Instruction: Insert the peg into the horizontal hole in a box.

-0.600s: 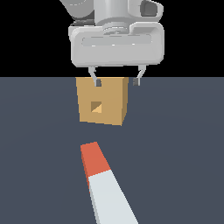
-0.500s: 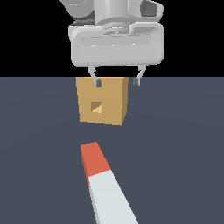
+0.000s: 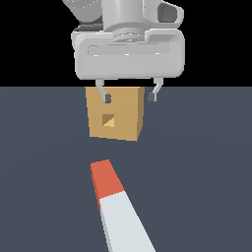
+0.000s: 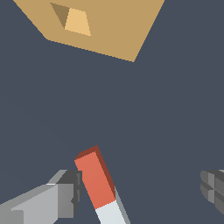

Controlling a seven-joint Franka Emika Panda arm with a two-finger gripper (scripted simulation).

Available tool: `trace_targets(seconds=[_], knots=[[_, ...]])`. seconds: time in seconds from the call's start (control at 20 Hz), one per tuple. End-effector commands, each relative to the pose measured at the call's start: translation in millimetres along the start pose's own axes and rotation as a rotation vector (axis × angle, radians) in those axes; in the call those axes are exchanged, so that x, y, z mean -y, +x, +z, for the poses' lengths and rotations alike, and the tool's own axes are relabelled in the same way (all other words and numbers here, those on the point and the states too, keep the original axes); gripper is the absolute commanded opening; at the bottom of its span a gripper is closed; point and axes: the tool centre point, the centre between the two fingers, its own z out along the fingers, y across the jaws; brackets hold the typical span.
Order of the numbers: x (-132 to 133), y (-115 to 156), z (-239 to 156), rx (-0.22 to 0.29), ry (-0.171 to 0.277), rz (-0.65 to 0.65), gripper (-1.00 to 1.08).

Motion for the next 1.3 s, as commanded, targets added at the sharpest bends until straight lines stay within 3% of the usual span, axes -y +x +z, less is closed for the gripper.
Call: trace_targets(seconds=[0.0,1.25], knots=[[2.7,-8.5,5.3,0.0,0.002,-0.02,1.0],[15.7,-147.1,91.2,-0.005,0.025,-0.356,1.0]])
